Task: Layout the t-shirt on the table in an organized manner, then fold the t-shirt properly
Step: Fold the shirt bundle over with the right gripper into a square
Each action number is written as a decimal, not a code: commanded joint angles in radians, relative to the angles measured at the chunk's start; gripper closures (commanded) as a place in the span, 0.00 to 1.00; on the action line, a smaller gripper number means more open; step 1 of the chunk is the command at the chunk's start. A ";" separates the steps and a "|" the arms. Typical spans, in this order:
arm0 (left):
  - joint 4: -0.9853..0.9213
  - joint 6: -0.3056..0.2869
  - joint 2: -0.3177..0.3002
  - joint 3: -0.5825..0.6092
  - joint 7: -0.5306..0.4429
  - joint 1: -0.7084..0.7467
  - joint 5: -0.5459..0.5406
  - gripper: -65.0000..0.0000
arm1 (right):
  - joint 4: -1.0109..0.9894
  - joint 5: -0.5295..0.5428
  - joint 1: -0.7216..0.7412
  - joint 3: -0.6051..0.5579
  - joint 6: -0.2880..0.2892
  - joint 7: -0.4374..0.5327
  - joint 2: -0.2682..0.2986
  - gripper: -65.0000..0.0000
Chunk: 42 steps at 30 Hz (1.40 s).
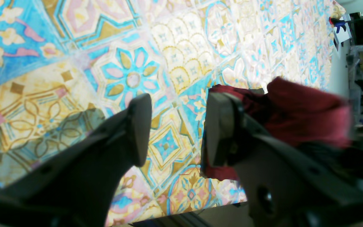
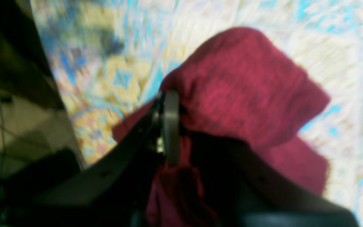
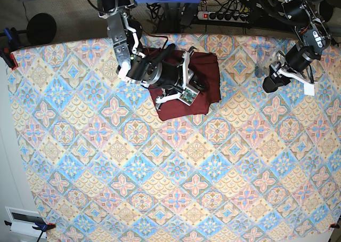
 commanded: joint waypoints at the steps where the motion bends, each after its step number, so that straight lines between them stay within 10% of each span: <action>1: 0.016 -0.005 -0.012 -0.005 -0.014 -0.005 -0.019 0.57 | 0.010 0.001 0.010 -0.015 0.002 0.051 -0.004 0.97; 12: 0.016 -0.005 -0.012 -0.003 -0.014 -0.008 -0.019 0.57 | 0.073 -0.057 -0.028 -0.081 0.002 0.100 0.066 0.82; 31: 0.016 -0.005 -0.012 0.121 -0.016 -0.008 0.019 0.57 | 0.099 0.133 -0.159 0.316 0.002 0.228 0.152 0.83; 42: 0.016 -0.005 -0.012 0.121 -0.016 -0.006 0.019 0.57 | -0.032 0.132 -0.068 0.085 0.002 0.197 0.152 0.96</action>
